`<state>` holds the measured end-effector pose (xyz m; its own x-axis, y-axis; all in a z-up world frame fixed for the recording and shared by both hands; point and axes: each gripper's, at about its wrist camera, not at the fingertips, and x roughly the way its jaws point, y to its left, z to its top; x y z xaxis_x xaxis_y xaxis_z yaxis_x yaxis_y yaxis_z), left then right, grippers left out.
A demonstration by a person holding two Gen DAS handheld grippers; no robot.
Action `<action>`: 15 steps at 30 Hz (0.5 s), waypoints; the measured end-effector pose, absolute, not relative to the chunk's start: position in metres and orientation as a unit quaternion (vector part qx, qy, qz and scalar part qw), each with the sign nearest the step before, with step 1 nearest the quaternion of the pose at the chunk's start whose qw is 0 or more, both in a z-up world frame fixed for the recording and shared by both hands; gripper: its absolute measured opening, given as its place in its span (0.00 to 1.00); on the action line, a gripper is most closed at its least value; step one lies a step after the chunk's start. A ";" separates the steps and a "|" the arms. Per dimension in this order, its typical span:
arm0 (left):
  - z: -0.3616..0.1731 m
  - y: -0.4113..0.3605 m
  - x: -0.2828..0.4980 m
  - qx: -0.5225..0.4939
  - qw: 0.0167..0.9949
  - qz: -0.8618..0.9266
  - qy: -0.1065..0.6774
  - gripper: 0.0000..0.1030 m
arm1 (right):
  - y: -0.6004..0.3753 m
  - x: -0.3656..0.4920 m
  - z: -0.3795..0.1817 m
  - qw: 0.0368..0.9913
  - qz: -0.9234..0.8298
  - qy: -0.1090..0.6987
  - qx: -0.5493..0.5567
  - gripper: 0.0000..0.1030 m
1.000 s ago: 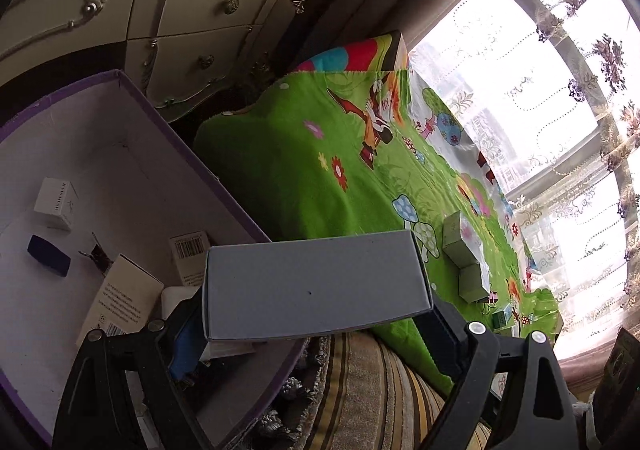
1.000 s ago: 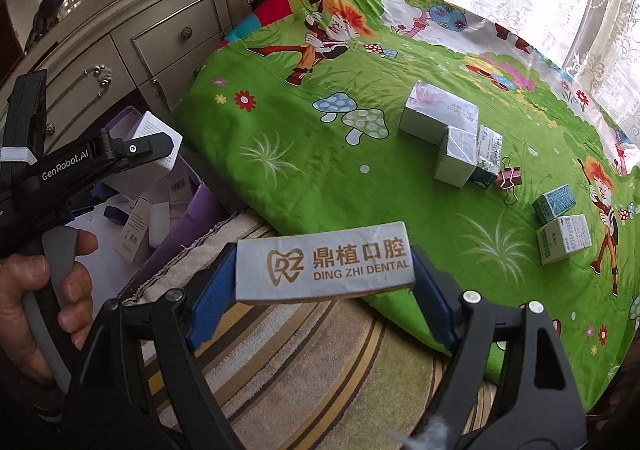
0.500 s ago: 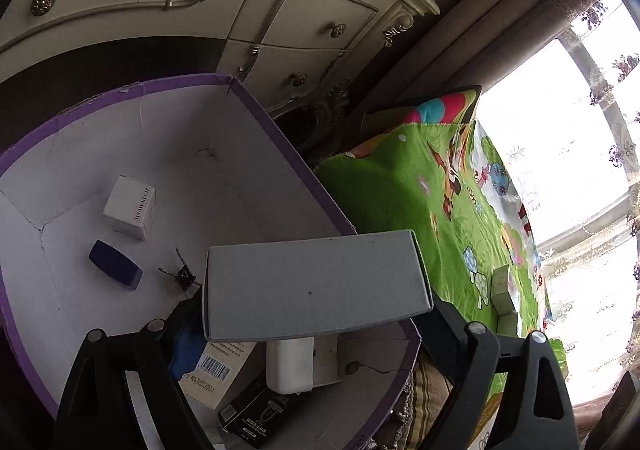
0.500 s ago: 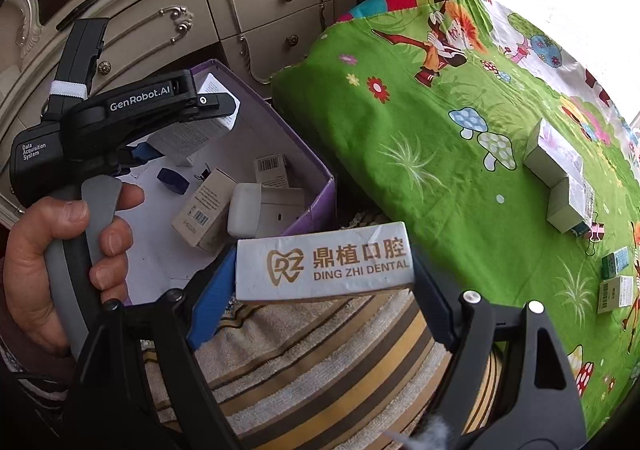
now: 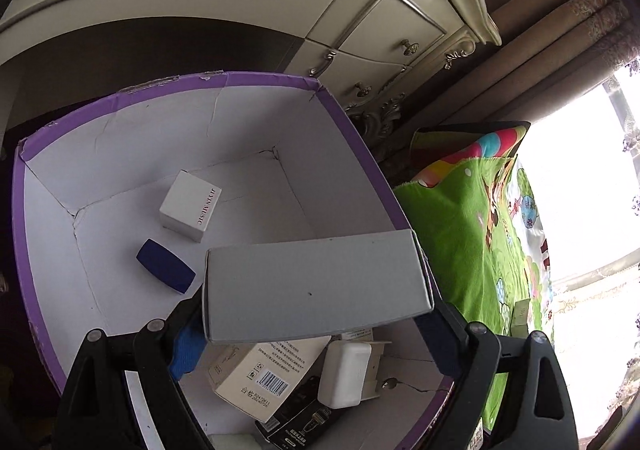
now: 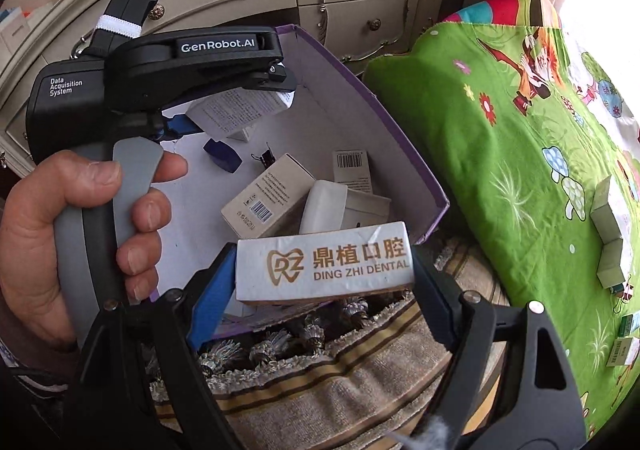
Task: Organize rigid objects
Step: 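Carry both boxes into the purple storage box and open both tools, then move both tools back over the bed toward the remaining medicine boxes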
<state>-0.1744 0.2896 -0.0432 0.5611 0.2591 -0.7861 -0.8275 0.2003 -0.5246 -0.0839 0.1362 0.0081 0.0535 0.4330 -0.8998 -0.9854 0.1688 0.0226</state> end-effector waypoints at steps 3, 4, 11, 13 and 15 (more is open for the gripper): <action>-0.050 0.292 -0.177 -0.523 0.713 0.374 0.281 0.89 | 0.140 -0.084 0.003 0.637 0.548 0.420 -0.343 0.83; -0.052 0.292 -0.177 -0.527 0.711 0.372 0.280 0.89 | 0.141 -0.083 0.001 0.636 0.546 0.424 -0.343 0.83; -0.053 0.290 -0.174 -0.533 0.706 0.369 0.285 0.96 | 0.141 -0.079 0.000 0.633 0.546 0.430 -0.341 0.88; -0.051 0.289 -0.173 -0.529 0.705 0.373 0.289 0.96 | 0.139 -0.078 0.002 0.636 0.546 0.428 -0.337 0.88; -0.049 0.289 -0.173 -0.522 0.705 0.381 0.294 0.96 | 0.136 -0.073 0.005 0.643 0.543 0.427 -0.331 0.88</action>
